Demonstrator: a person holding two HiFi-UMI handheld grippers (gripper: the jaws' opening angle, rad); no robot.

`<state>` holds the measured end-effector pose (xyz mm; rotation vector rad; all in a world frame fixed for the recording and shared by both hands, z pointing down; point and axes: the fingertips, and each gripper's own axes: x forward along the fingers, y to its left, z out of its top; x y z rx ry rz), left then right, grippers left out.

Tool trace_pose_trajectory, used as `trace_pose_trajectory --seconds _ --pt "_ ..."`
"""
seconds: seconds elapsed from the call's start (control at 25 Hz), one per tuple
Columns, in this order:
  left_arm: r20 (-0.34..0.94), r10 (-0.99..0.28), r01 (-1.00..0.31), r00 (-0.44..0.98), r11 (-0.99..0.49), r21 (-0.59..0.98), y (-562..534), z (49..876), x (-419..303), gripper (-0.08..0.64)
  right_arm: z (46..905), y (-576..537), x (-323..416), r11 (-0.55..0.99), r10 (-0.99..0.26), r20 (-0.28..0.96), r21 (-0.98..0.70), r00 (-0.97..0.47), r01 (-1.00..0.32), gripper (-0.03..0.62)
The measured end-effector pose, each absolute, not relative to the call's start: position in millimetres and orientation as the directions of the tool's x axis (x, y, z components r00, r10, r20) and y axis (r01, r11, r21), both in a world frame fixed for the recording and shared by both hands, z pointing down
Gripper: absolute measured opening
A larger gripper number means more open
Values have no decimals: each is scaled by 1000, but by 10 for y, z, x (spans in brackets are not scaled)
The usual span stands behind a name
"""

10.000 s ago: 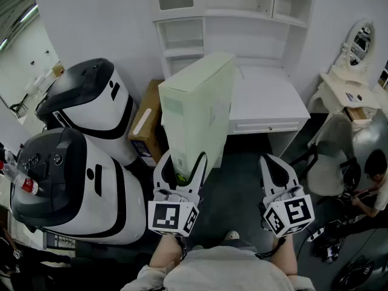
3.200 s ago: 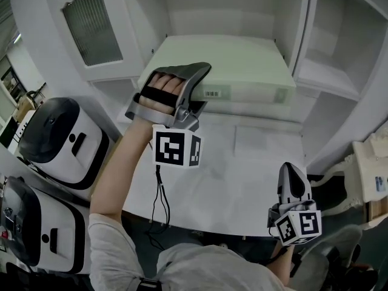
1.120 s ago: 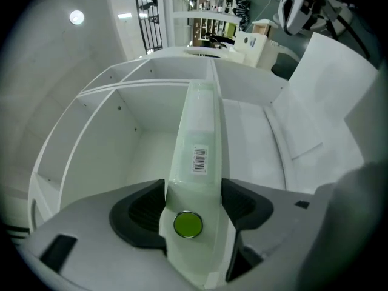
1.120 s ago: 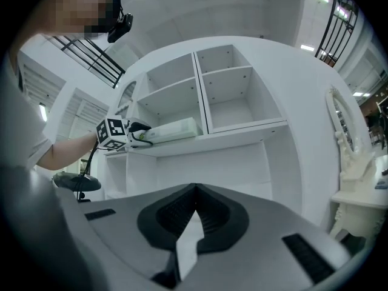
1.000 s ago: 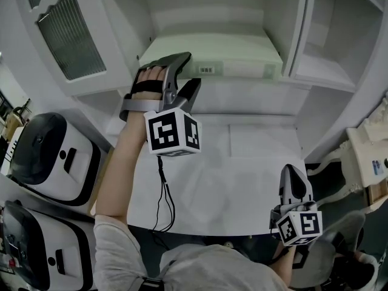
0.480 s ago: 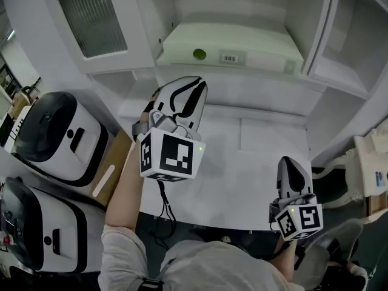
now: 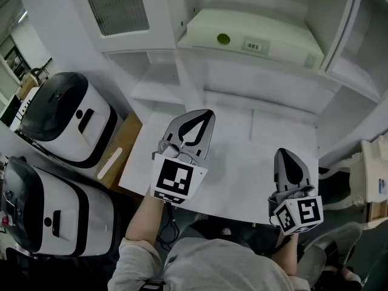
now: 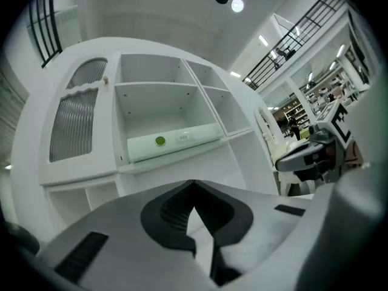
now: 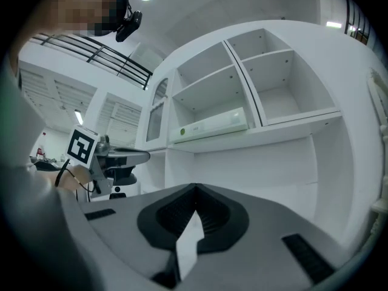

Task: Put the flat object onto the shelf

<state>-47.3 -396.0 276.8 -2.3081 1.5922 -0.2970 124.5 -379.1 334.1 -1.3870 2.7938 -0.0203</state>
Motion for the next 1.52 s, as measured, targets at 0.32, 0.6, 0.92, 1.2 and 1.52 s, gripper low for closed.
trace_pose_trajectory --seconds 0.32,0.6,0.92,1.2,1.52 --pt "-11 -940 -921 341 -332 -205 -3582 3217 -455 12 3411 -3628 1093 637 -771 4 -16 -637 -771 6" --pt "-17 -944 -943 329 -328 -61 -3384 3451 -496 12 3475 -3503 1040 653 -757 10 -37 -654 -756 5" --pt "-40 -937 -937 347 -343 -70 -3342 3365 -433 12 3444 -3403 970 673 -739 24 32 -673 -739 5" --pt "-47 -932 -932 359 -356 -65 -3350 3352 -414 12 3436 -3405 981 661 -750 20 26 -661 -750 6" --pt "-57 -930 -931 364 -360 -60 -3368 3334 -438 12 3417 -3429 959 656 -755 20 32 -655 -754 6"
